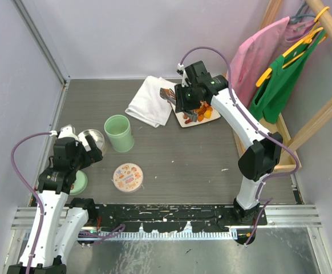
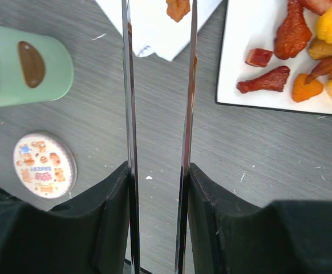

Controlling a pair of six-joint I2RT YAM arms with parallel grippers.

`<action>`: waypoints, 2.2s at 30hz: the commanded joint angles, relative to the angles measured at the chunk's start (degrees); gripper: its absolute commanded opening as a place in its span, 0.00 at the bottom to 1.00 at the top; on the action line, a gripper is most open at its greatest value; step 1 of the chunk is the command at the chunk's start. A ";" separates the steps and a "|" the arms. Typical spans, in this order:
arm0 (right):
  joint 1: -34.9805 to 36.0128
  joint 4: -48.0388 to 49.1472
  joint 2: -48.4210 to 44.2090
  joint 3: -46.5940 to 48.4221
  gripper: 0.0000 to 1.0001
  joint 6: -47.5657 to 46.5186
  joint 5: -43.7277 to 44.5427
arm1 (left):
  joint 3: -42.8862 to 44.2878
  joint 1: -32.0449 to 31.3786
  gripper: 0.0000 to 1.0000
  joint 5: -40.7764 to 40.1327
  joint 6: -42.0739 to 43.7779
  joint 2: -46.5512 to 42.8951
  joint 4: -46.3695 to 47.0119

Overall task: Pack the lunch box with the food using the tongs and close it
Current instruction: Place the fake food in the packing box.

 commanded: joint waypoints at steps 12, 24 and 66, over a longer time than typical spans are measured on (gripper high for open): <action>-0.11 1.83 -8.20 2.26 0.32 1.99 -9.44 | 0.69 -0.22 0.98 -0.03 0.19 -0.11 2.12; 0.26 1.13 -10.29 3.68 0.33 2.07 -12.74 | 0.60 -0.21 0.98 -0.10 0.12 -0.11 2.23; 21.98 -13.93 6.30 26.36 0.36 -6.72 -5.89 | 0.65 -0.25 0.98 -0.22 0.13 -0.15 2.23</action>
